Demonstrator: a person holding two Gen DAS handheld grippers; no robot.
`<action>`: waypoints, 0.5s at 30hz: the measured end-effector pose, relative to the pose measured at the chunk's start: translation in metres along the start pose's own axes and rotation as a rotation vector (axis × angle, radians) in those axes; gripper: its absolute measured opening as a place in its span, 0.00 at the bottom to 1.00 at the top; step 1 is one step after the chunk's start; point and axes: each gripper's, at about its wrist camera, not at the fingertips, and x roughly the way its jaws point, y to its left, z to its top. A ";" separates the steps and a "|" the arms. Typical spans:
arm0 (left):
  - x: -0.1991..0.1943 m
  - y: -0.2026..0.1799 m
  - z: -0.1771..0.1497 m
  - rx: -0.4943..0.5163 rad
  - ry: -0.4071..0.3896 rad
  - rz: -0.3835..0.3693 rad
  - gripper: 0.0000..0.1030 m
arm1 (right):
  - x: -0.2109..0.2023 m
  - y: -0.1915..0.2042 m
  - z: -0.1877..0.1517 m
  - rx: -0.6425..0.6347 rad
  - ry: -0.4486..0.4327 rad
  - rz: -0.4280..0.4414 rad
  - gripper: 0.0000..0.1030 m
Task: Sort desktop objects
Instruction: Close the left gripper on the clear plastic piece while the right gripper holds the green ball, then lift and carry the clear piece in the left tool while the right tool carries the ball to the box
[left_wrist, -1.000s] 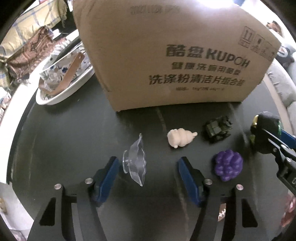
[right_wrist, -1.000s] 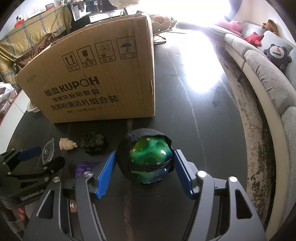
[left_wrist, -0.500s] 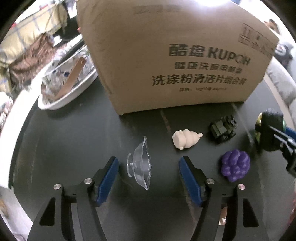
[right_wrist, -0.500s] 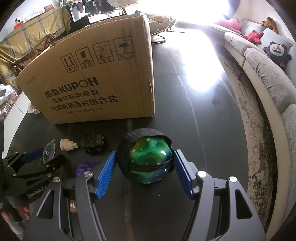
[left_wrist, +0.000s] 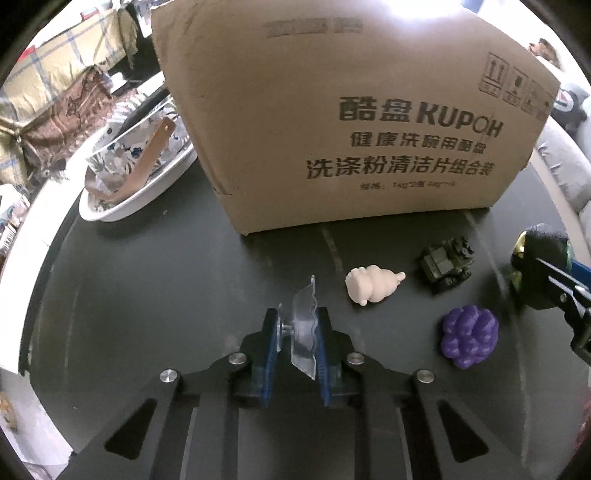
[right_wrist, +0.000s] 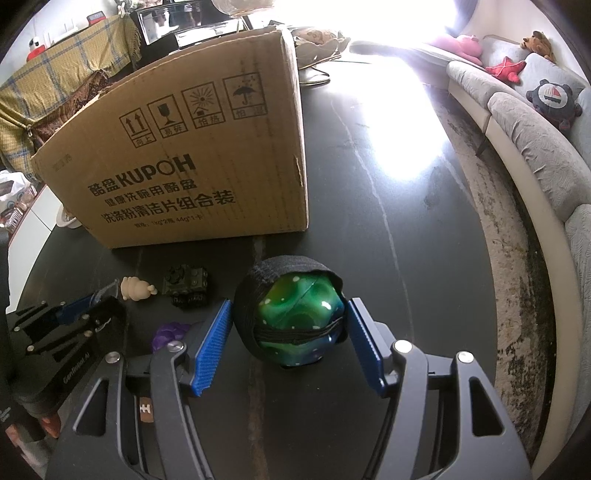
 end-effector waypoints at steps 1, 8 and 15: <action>-0.001 0.003 -0.001 -0.004 0.001 -0.004 0.17 | 0.002 -0.001 0.002 0.000 -0.001 0.000 0.59; 0.002 0.011 0.000 -0.022 0.002 -0.017 0.17 | -0.021 0.006 0.006 -0.007 -0.001 0.002 0.59; 0.006 0.008 0.013 -0.036 -0.001 -0.005 0.17 | -0.040 0.016 0.008 -0.008 0.000 -0.002 0.59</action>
